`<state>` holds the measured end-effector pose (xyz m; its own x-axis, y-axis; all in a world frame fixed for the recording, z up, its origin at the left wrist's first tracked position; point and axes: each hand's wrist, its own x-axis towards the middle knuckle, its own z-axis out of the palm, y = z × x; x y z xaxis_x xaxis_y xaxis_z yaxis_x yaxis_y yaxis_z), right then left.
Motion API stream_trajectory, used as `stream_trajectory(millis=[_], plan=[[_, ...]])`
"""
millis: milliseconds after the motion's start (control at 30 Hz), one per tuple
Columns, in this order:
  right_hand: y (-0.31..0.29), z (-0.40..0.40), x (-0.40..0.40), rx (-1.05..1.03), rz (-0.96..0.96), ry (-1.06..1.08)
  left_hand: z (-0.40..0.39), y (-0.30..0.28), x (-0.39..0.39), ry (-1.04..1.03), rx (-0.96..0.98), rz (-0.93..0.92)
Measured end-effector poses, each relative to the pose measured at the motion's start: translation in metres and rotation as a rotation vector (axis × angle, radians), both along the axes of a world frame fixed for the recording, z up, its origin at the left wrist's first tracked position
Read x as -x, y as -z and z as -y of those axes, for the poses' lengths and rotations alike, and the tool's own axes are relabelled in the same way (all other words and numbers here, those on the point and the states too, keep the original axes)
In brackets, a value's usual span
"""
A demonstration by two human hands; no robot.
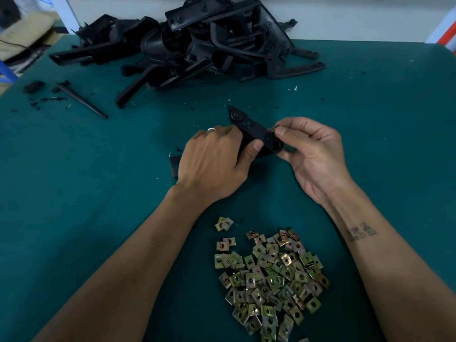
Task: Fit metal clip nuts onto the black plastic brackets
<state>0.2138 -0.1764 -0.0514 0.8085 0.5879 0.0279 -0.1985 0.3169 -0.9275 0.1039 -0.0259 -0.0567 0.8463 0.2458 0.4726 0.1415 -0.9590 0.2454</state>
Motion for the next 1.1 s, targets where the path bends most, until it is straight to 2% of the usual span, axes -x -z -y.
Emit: stream_trajectory(millis=[200,667,1100], plan=[[0.001,-0.002,0.005,0.044,0.065,0.071,0.0,0.0,0.0,-0.005,-0.031,-0.014],[0.0,-0.004,0.009,0.06,0.057,0.136,0.001,-0.001,-0.001,-0.029,-0.059,-0.025],[-0.003,-0.009,0.021,-0.014,0.031,0.122,0.0,-0.001,0.0,-0.028,-0.02,-0.028]])
